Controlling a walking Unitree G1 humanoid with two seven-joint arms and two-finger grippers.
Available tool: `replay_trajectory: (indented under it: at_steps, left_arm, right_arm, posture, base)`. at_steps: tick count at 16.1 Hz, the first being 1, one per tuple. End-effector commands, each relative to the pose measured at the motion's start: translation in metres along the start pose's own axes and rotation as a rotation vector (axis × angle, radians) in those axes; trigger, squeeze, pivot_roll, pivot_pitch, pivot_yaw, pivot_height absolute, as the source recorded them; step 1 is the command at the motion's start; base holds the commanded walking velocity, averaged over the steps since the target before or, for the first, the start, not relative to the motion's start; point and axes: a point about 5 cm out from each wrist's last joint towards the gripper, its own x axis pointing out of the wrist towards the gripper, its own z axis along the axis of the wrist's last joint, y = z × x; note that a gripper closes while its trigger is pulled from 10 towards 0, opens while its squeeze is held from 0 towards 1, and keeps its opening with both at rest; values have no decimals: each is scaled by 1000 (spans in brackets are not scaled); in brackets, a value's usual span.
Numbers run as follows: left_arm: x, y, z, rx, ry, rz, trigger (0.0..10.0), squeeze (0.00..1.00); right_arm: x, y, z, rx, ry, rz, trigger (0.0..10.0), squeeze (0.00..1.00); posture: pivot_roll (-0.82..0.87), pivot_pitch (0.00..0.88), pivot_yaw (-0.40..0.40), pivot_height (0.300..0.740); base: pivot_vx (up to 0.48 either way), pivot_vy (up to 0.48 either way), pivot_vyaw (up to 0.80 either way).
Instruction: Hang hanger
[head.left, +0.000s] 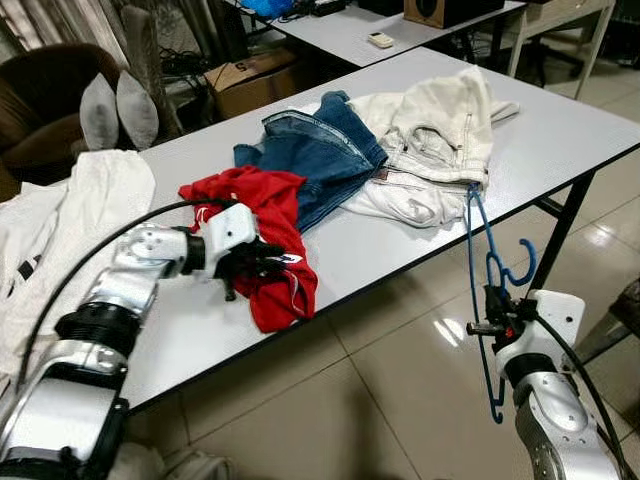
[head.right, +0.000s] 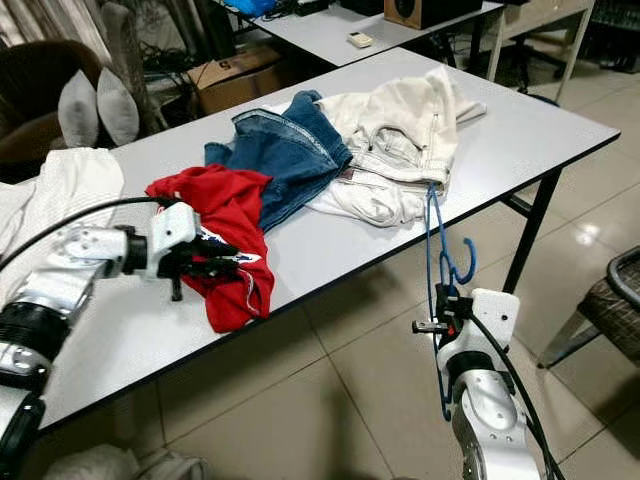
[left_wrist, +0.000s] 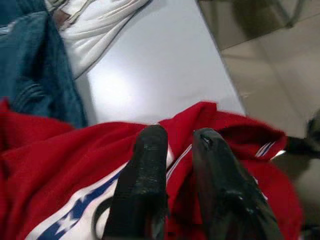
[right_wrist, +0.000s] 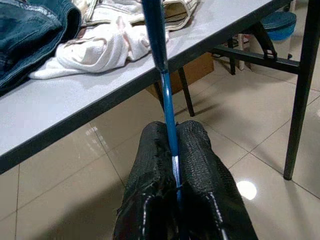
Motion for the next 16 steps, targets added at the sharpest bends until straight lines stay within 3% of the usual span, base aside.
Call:
replay_trajectory:
  at_steps: [1, 3, 4, 5, 10, 14, 15, 16]
  left_arm:
    - [-7, 2, -3, 43, 39, 32, 10000, 1000]
    - [-8, 2, -5, 59, 41, 68, 10000, 1000]
    - [-7, -6, -10, 42, 51, 36, 10000, 859]
    - [-6, -11, -12, 35, 51, 25, 10000, 0]
    - [10, -21, -17, 50, 44, 57, 10000, 0]
    - [12, -23, -18, 66, 57, 65, 10000, 0]
    - [12, -22, -19, 72, 59, 75, 4667, 0]
    - [12, -19, -19, 116, 83, 102, 4471, 0]
  right_arm:
    - [0, 8, -3, -5, 21, 46, 10000, 0]
    - [-2, 8, -7, -19, 38, 62, 10000, 0]
    - [-5, 7, -8, -20, 45, 69, 10000, 0]
    - [-6, 7, -9, -23, 51, 75, 10000, 0]
    - [-10, 5, -10, -54, 62, 88, 10000, 0]
    - [-17, 1, -12, -61, 71, 80, 10000, 0]
    - [-18, 0, -12, -64, 75, 80, 10000, 0]
    - [-18, 1, -14, -62, 83, 89, 10000, 0]
  posture:
    - [-185, 0, 176, 740]
    - [-181, 0, 160, 740]
    - [-178, 0, 153, 740]
    - [-179, 0, 147, 740]
    - [-222, 0, 142, 740]
    - [-247, 0, 145, 740]
    - [-236, 0, 130, 740]
    - [-229, 0, 123, 740]
  base:
    - [0, 0, 0]
    - [0, 0, 0]
    - [0, 0, 0]
    - [0, 0, 0]
    - [0, 0, 0]
    - [0, 0, 0]
    - [0, 0, 0]
    - [0, 0, 0]
